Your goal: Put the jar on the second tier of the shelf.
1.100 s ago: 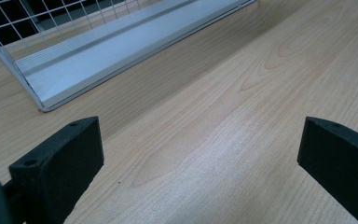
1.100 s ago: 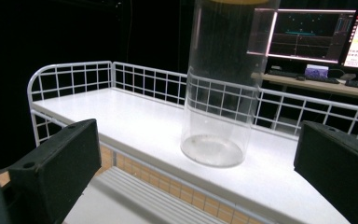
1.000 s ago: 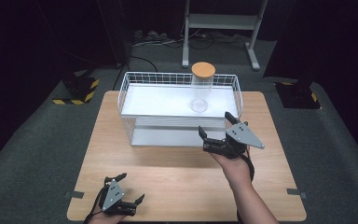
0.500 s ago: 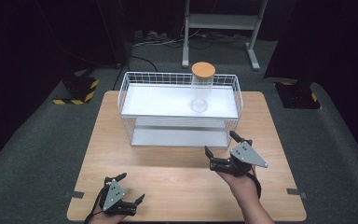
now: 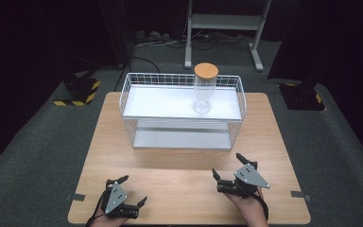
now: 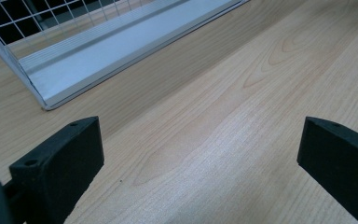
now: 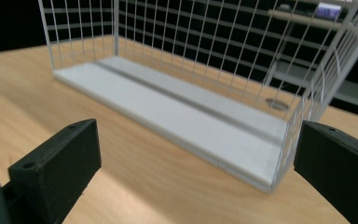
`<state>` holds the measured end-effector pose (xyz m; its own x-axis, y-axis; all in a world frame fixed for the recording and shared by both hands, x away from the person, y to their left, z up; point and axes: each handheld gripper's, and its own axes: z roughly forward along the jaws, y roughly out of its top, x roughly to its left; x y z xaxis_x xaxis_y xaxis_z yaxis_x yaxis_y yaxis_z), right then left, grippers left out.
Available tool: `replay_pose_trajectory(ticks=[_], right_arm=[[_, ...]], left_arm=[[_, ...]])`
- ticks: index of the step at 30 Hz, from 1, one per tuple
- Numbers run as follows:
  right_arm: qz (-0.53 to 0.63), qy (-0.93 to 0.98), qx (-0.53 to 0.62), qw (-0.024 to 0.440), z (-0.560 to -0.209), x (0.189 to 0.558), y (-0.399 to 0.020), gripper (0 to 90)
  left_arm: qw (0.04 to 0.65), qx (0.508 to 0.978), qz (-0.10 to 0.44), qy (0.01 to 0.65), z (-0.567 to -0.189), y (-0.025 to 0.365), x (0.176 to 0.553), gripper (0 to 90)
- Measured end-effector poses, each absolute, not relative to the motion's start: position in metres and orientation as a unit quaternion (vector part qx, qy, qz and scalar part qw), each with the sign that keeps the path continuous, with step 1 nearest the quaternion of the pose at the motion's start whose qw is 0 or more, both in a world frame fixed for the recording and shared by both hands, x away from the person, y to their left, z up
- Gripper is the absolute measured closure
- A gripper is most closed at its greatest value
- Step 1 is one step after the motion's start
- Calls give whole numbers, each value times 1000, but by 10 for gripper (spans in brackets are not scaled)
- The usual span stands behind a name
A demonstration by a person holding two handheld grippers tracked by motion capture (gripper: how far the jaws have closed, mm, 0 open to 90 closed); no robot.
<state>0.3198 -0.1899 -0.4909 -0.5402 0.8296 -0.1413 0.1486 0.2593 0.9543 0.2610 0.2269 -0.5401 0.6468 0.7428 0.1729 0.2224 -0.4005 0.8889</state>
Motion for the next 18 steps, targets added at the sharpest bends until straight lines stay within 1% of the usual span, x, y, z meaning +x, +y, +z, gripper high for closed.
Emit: replay_pose_trajectory(ticks=[7,12,15,18], right_arm=[[480,732,354,329,-518,306,-203,2],[455,745,357,332,-533,298,-213,2],[437,755,362,329,-537,297,-217,3],[429,757,357,340,-537,296,-220,3]], left_arm=[[451,786,289,307,-540,226,261,8],[449,787,292,307,-540,225,261,8],[447,787,293,308,-540,225,261,8],[446,786,295,310,-540,225,261,8]])
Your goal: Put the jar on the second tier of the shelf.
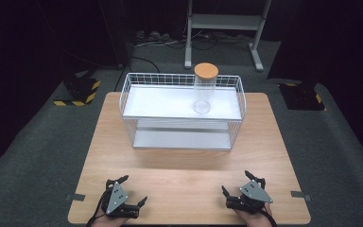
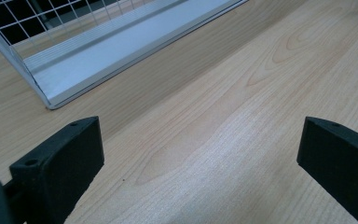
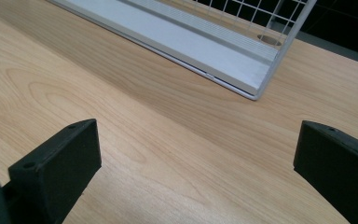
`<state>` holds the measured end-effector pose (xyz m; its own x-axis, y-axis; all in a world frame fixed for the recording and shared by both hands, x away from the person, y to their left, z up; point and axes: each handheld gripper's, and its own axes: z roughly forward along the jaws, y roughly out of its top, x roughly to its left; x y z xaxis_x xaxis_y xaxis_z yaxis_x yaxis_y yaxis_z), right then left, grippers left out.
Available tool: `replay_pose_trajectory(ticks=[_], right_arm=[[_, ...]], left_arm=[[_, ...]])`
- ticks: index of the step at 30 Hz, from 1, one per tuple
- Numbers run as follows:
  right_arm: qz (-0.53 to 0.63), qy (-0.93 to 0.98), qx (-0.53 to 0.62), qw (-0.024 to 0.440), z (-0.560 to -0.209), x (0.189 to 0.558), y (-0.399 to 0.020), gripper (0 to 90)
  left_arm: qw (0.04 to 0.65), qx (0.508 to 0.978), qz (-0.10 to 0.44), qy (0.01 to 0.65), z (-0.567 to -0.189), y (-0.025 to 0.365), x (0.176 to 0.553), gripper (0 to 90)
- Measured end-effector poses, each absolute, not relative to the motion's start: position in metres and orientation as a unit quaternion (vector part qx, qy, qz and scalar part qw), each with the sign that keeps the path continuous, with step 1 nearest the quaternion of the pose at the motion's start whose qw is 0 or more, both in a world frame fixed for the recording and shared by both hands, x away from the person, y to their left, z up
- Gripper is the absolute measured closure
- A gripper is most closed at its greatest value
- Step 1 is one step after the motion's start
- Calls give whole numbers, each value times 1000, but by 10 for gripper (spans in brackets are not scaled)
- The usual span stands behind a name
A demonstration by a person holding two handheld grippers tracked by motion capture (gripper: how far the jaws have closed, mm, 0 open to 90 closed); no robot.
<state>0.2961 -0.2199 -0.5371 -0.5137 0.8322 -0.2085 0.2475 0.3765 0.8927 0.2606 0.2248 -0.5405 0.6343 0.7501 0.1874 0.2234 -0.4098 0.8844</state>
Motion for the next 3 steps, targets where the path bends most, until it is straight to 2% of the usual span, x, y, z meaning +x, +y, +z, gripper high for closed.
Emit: replay_pose_trajectory(ticks=[3], right_arm=[[425,755,359,347,-537,295,-221,3]], left_arm=[[443,787,298,309,-541,224,260,8]])
